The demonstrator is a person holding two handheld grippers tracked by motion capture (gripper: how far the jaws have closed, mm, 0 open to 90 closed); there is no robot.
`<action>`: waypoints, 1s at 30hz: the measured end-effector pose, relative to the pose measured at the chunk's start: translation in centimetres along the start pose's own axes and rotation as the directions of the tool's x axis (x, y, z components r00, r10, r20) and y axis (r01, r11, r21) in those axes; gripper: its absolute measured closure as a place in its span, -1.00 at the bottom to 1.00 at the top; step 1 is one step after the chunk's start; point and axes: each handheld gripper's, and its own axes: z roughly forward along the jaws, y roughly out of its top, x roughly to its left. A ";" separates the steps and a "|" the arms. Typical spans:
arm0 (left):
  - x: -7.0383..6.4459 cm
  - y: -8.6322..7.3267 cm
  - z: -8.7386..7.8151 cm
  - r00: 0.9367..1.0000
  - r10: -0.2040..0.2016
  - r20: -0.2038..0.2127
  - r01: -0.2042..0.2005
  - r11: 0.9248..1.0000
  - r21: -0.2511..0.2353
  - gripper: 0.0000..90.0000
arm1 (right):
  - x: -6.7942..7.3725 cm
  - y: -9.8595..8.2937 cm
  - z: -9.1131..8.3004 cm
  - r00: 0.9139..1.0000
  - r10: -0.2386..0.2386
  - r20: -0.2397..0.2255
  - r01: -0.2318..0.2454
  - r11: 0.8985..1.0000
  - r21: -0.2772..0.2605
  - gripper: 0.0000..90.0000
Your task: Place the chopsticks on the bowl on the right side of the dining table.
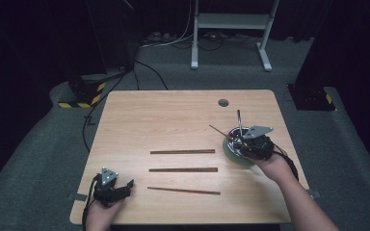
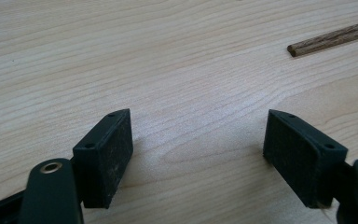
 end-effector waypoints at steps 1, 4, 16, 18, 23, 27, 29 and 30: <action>0.0 0.0 0.0 1.000 0.000 0.000 0.000 1.000 0.000 -0.47 | 0.2 -0.1 -0.4 1.000 0.003 0.002 -0.003 1.000 -0.013 0.43; -0.1 0.0 0.0 1.000 -0.005 0.000 0.005 1.000 -0.004 -0.47 | 1.1 -0.6 -1.3 0.999 0.035 -0.001 -0.035 0.998 -0.043 0.37; -0.1 0.0 0.0 1.000 -0.006 -0.001 0.006 1.000 -0.004 -0.47 | 6.9 -4.4 -0.6 0.996 0.058 -0.064 -0.062 0.995 -0.076 0.31; -0.1 0.0 0.0 1.000 -0.004 0.000 0.004 1.000 -0.003 -0.47 | 7.8 -4.9 -0.1 0.995 0.052 -0.080 -0.057 0.996 -0.068 0.30; -0.1 0.0 0.0 1.000 -0.005 0.000 0.005 1.000 -0.004 -0.47 | 9.8 -5.7 0.6 0.993 0.049 -0.111 -0.057 0.996 -0.070 0.28; 0.0 0.0 0.0 1.000 -0.004 0.000 0.004 1.000 -0.004 -0.47 | 11.1 -5.8 0.9 0.991 0.038 -0.132 -0.048 0.996 -0.071 0.28; -0.1 0.0 0.0 1.000 -0.004 0.000 0.004 1.000 -0.004 -0.47 | 11.8 -5.6 1.2 0.989 0.042 -0.144 -0.053 0.996 -0.074 0.28; -0.1 0.0 0.0 1.000 -0.004 0.000 0.004 1.000 -0.004 -0.47 | 12.2 -5.4 1.3 0.987 0.036 -0.154 -0.048 0.996 -0.077 0.27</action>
